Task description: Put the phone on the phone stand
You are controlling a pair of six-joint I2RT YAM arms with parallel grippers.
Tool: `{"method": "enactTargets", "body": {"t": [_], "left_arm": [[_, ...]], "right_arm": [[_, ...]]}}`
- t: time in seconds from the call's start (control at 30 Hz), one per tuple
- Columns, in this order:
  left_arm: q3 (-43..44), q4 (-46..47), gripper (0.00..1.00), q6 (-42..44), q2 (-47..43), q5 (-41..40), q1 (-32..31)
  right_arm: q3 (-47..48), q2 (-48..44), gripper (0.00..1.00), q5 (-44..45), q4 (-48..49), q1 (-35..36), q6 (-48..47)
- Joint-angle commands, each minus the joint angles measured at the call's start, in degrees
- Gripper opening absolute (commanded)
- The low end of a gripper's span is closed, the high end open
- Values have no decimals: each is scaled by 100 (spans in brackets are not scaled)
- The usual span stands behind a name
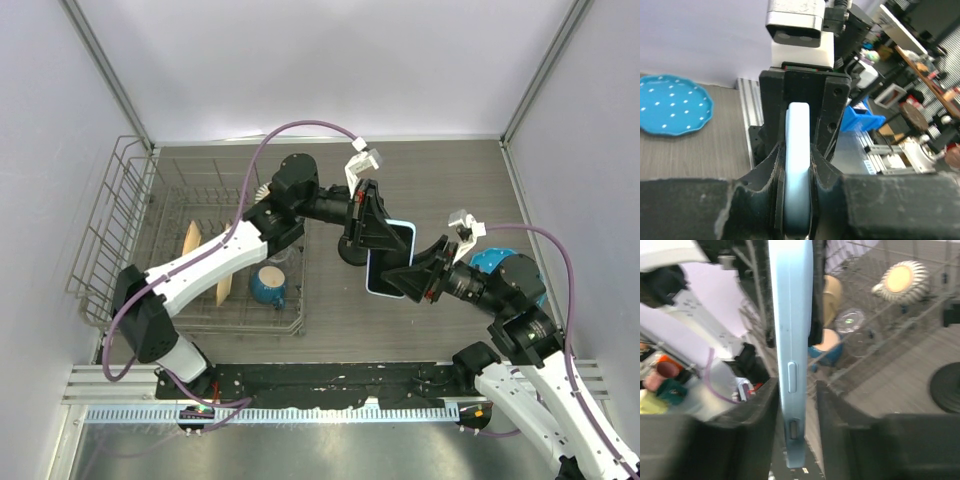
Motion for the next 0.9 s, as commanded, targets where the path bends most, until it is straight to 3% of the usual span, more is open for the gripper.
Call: {"method": "enactTargets", "body": {"t": [0.0,0.03,0.1,0.27,0.4,0.47,0.6,0.73,0.8,0.87], "left_arm": [[279,-1640,0,1584,-878,-1334,-53],[357,-1870,0,1822,-948,-1990,-53],[376,-2363,0,2217,-1132,-2609,-53],[-1,-2330,0,2527,-1694,-4962,-53],[-450,-1934,0,2641,-2336,-5846,-53],[-608,-1742,0,2694,-2451,-5908,-53],[-600,-1757,0,2747,-2496,-5724,-44],[-512,-1845,0,2905,-2495,-5627,-79],[-495,-1872,0,3089,-2557,-5636,-185],[-486,-2072,0,3072,-2583,-5583,-185]], "right_arm": [[112,147,53,944,-278,-27,-101],[130,121,72,1103,-349,-27,-101],[138,68,85,1481,-507,-27,-128],[191,-73,85,2727,-849,-27,-101],[244,94,86,5536,-1106,-36,40],[-45,287,85,5570,-461,-27,-267],[-178,1373,84,4639,870,-36,-1136],[190,2211,73,3856,1890,-71,-2288],[191,2335,77,3899,2557,-255,-2221],[165,2441,80,3864,2944,-596,-1530]]}}
